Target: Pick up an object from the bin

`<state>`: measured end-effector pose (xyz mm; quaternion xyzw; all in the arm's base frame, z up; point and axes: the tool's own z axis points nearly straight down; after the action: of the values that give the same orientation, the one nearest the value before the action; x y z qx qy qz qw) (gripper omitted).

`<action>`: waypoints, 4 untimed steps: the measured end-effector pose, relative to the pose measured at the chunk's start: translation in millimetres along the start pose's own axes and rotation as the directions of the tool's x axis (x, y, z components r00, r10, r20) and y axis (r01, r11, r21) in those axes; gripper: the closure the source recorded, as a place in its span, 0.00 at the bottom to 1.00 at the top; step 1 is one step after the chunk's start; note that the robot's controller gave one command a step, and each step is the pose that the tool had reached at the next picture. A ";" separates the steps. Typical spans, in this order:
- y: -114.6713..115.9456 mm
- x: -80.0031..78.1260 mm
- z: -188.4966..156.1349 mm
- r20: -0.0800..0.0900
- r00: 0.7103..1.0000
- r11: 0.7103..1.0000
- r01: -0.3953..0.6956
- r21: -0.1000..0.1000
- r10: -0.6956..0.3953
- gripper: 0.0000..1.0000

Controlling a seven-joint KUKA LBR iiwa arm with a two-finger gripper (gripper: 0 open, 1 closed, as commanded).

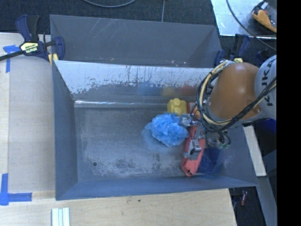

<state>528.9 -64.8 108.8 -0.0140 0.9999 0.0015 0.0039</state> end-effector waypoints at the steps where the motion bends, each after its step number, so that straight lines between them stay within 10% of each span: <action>1: -15.2 -14.8 6.4 -0.002 1.000 1.000 -0.003 -0.003 0.003 0.00; 3: -26.0 -9.5 -58.3 -0.005 0.994 0.994 0.113 -0.006 -0.113 0.00; 4: -48.1 -20.4 -52.1 0.002 0.923 0.923 0.384 -0.005 -0.384 0.00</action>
Offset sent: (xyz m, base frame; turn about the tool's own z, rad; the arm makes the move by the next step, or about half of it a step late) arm -0.0047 -0.0140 0.0420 -0.3196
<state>550.3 -112.5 161.0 -0.2094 0.9778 0.0034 0.0045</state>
